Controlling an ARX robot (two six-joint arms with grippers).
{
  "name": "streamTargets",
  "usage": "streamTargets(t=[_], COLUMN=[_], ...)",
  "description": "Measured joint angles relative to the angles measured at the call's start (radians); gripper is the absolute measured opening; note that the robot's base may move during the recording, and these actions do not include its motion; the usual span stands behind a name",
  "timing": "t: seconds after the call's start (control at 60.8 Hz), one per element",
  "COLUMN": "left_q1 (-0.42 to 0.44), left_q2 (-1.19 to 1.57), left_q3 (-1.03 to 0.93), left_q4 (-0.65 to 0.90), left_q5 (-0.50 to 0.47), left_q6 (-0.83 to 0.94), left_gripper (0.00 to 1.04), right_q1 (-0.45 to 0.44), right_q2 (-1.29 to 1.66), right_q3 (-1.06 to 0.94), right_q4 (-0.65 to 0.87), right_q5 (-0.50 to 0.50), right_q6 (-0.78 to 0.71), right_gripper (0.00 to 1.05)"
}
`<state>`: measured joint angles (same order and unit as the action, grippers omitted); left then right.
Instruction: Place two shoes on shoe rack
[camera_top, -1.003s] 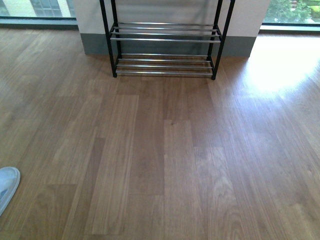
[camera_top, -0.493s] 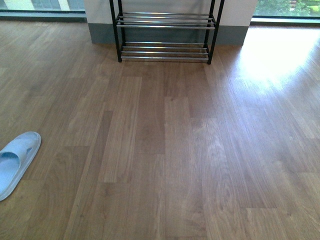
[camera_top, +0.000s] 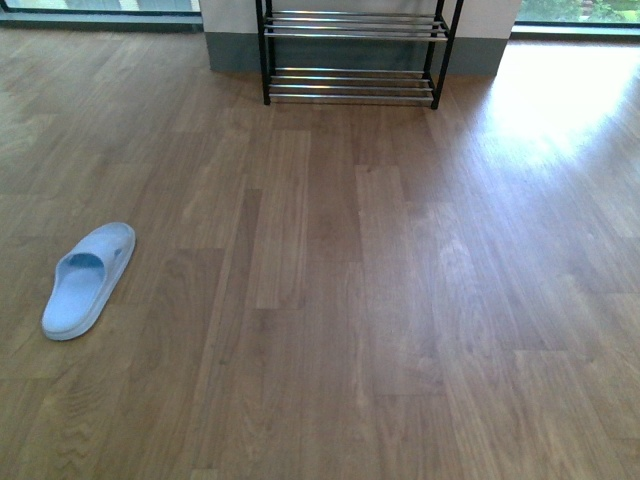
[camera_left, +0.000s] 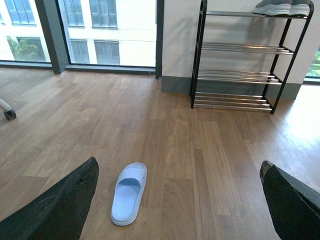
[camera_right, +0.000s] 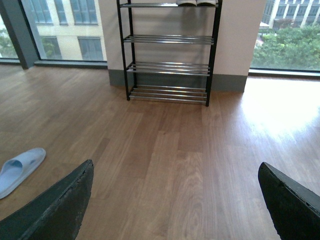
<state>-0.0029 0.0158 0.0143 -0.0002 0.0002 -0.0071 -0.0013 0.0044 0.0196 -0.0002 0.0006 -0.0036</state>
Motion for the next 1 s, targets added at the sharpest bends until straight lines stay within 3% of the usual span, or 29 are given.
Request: streamTargets(t=[1.003], left_q1=[0.000], left_q2=[0.000], left_q3=[0.000], left_q4=[-0.001], left_q5=[0.000], left_q6=[0.000], left_gripper=[0.95], right_q1=[0.000], right_q2=[0.000], right_q3=[0.000], right_q4=[0.000], right_q5=[-0.002], right_q6=[0.000], right_gripper=[0.95])
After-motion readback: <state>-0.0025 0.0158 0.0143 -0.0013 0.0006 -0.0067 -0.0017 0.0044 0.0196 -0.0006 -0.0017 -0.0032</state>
